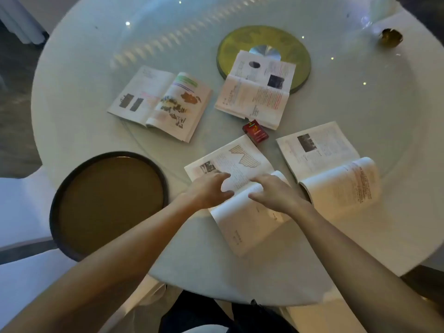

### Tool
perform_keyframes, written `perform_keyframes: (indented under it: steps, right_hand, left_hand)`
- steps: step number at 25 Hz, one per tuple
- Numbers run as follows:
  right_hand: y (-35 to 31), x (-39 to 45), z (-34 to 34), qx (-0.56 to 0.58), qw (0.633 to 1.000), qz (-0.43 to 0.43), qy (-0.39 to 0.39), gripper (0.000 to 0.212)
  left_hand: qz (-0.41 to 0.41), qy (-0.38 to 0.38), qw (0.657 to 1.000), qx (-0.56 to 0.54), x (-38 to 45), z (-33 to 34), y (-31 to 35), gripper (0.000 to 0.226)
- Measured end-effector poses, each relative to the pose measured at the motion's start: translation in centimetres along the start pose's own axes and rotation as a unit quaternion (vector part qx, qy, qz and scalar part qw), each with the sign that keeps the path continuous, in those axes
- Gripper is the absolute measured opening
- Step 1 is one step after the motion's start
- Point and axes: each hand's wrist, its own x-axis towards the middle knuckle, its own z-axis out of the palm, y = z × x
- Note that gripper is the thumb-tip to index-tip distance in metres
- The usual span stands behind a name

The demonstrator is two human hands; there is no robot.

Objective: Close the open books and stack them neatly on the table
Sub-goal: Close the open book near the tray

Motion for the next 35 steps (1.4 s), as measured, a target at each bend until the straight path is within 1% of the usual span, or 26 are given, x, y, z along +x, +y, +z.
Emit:
perform_keyframes:
  steps: [4, 6, 9, 11, 13, 15, 17, 18, 20, 22, 24, 25, 26, 28, 31, 33, 35]
  right_hand:
    - [1.3, -0.1, 2.0, -0.039, 0.999, 0.007, -0.016, 0.059]
    - [1.9, -0.1, 2.9, -0.071, 0.997, -0.001, -0.018, 0.054]
    - [2.7, 0.0, 3.7, -0.104, 0.994, -0.019, -0.014, 0.044]
    - [3.4, 0.1, 4.2, -0.103, 0.995, -0.016, -0.011, 0.042]
    - [4.2, 0.1, 4.5, -0.067, 0.997, 0.01, 0.022, 0.05]
    - [5.4, 0.2, 4.6, -0.015, 0.993, 0.072, 0.089, 0.062]
    - [6.5, 0.2, 4.2, 0.055, 0.98, 0.141, 0.132, 0.067]
    - [7.0, 0.0, 4.0, 0.095, 0.973, 0.166, 0.131, 0.069]
    - [7.8, -0.2, 3.8, 0.154, 0.963, 0.194, 0.106, 0.071]
    - [8.3, -0.5, 3.8, 0.151, 0.96, 0.215, 0.097, 0.062]
    - [8.6, -0.7, 3.8, 0.148, 0.958, 0.222, 0.104, 0.039]
    - [8.7, -0.8, 3.7, 0.164, 0.955, 0.222, 0.104, 0.028]
    - [8.6, -1.0, 3.4, 0.182, 0.952, 0.223, 0.103, 0.021]
    - [8.5, -1.3, 3.0, 0.211, 0.948, 0.22, 0.098, 0.015]
    - [8.7, -1.5, 2.4, 0.271, 0.938, 0.202, 0.079, 0.023]
    - [8.3, -1.4, 1.7, 0.343, 0.915, 0.201, 0.069, 0.028]
    - [7.6, -1.2, 0.8, 0.425, 0.878, 0.209, 0.071, 0.025]
  left_hand:
    - [-0.021, -0.006, 1.0, -0.021, -0.8, 2.7, -0.5, 0.063]
    - [-0.033, -0.008, 0.999, -0.026, -1.2, 4.3, -0.9, 0.06]
    - [-0.031, -0.002, 0.999, -0.035, -1.5, 6.5, -1.7, 0.049]
    - [-0.042, 0.031, 0.997, -0.06, -1.9, 7.8, -2.0, 0.042]
    - [-0.101, 0.08, 0.986, -0.109, -2.5, 8.7, -1.9, 0.046]
    - [-0.172, 0.102, 0.967, -0.156, -3.1, 9.4, -1.8, 0.054]
    - [-0.239, 0.095, 0.941, -0.221, -3.5, 10.1, -1.6, 0.054]
    - [-0.27, 0.095, 0.919, -0.272, -3.6, 10.4, -1.5, 0.052]
    - [-0.314, 0.113, 0.871, -0.36, -3.8, 10.6, -1.4, 0.047]
    - [-0.341, 0.118, 0.829, -0.427, -3.8, 10.7, -1.2, 0.045]
    - [-0.347, 0.077, 0.788, -0.502, -4.1, 10.8, -1.0, 0.034]
    - [-0.348, 0.05, 0.773, -0.528, -4.5, 10.8, -0.9, 0.029]
    - [-0.348, 0.035, 0.769, -0.535, -4.7, 10.8, -0.9, 0.028]
    - [-0.346, 0.045, 0.764, -0.543, -5.1, 10.6, -1.1, 0.029]
    - [-0.353, 0.063, 0.741, -0.568, -5.4, 9.2, -2.0, 0.025]
    - [-0.364, 0.061, 0.728, -0.577, -5.5, 8.1, -3.2, 0.028]
    - [-0.368, 0.044, 0.713, -0.595, -5.5, 6.9, -4.1, 0.033]
